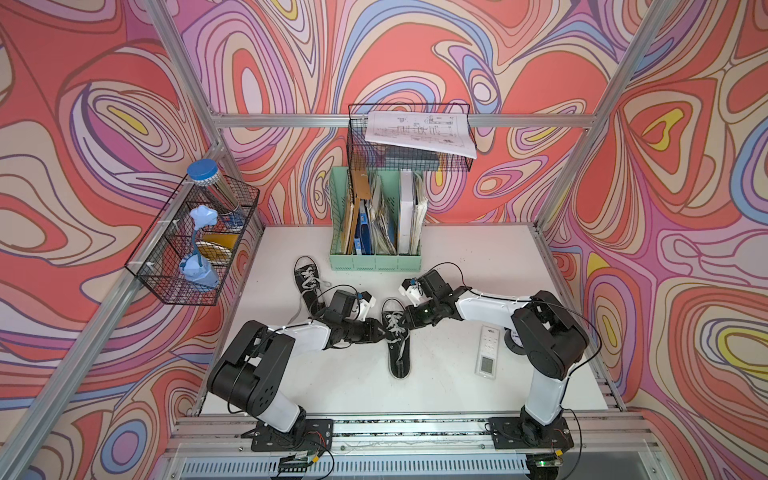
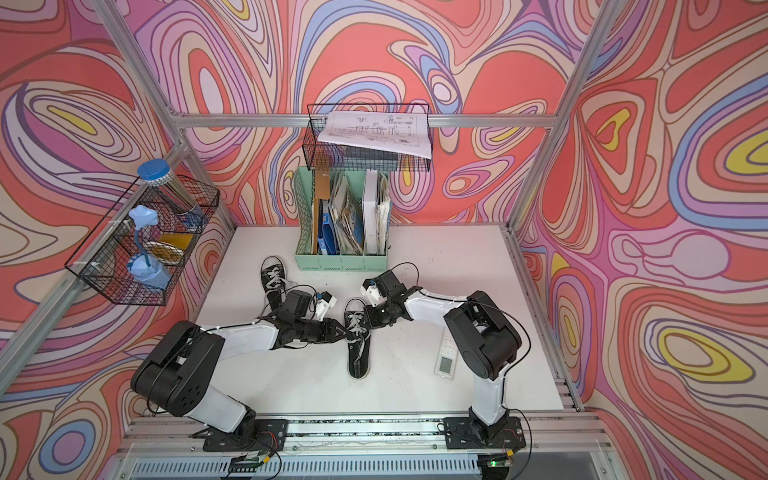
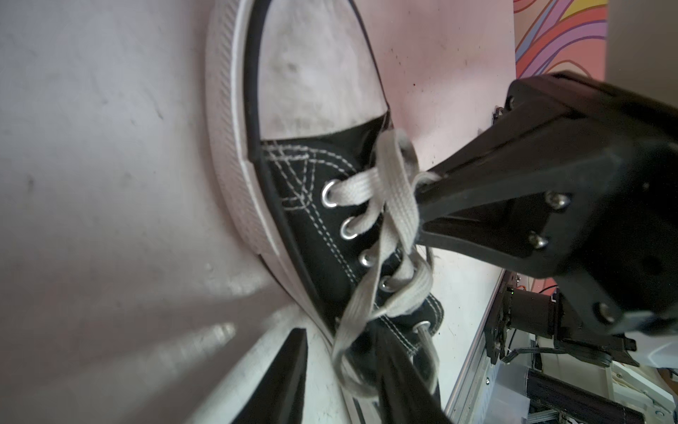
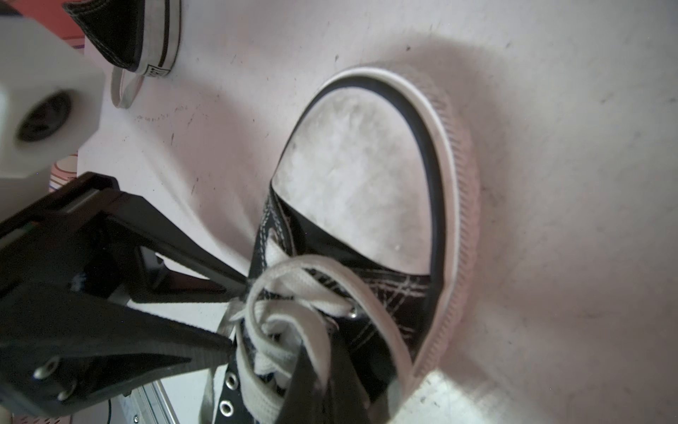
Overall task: Tie the shoes
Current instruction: Cross the shoelace with the shoelace.
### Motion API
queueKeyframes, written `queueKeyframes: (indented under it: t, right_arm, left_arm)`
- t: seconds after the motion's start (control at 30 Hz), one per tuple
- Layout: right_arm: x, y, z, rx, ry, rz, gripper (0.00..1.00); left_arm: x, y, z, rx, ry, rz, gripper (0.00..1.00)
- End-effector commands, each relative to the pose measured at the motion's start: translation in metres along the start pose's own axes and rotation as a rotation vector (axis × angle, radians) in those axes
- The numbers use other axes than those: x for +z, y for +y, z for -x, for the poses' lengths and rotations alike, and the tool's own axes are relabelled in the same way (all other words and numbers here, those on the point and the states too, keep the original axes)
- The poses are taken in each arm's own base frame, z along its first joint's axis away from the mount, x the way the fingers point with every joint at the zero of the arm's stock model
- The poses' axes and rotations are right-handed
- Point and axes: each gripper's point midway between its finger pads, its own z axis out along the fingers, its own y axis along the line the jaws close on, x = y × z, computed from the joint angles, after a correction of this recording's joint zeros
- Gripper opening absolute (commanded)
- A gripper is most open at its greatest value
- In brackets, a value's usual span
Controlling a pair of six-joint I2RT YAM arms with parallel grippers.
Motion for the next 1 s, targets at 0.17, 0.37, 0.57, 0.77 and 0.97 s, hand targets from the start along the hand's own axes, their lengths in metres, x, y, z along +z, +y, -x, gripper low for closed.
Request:
queueKeyframes:
  t: [0.17, 0.37, 0.57, 0.77, 0.97]
  right_arm:
    - [-0.003, 0.001, 0.003, -0.017, 0.001, -0.019, 0.00]
    - [-0.005, 0.002, 0.004, -0.021, -0.002, -0.019, 0.00]
    - [-0.007, 0.003, 0.007, -0.027, -0.010, -0.025, 0.00]
    - [-0.009, 0.005, 0.009, -0.032, -0.016, -0.018, 0.00]
    - [-0.008, 0.004, 0.008, -0.034, -0.012, -0.021, 0.00]
  left_arm:
    - [-0.009, -0.008, 0.000, 0.042, -0.008, 0.010, 0.11]
    - [-0.019, -0.019, 0.006, 0.067, -0.034, 0.004, 0.09]
    - [-0.017, -0.041, 0.012, 0.139, -0.038, -0.061, 0.13]
    - [-0.005, -0.057, 0.015, 0.190, -0.005, -0.107, 0.29]
    - [-0.008, -0.059, 0.011, 0.237, 0.011, -0.106, 0.44]
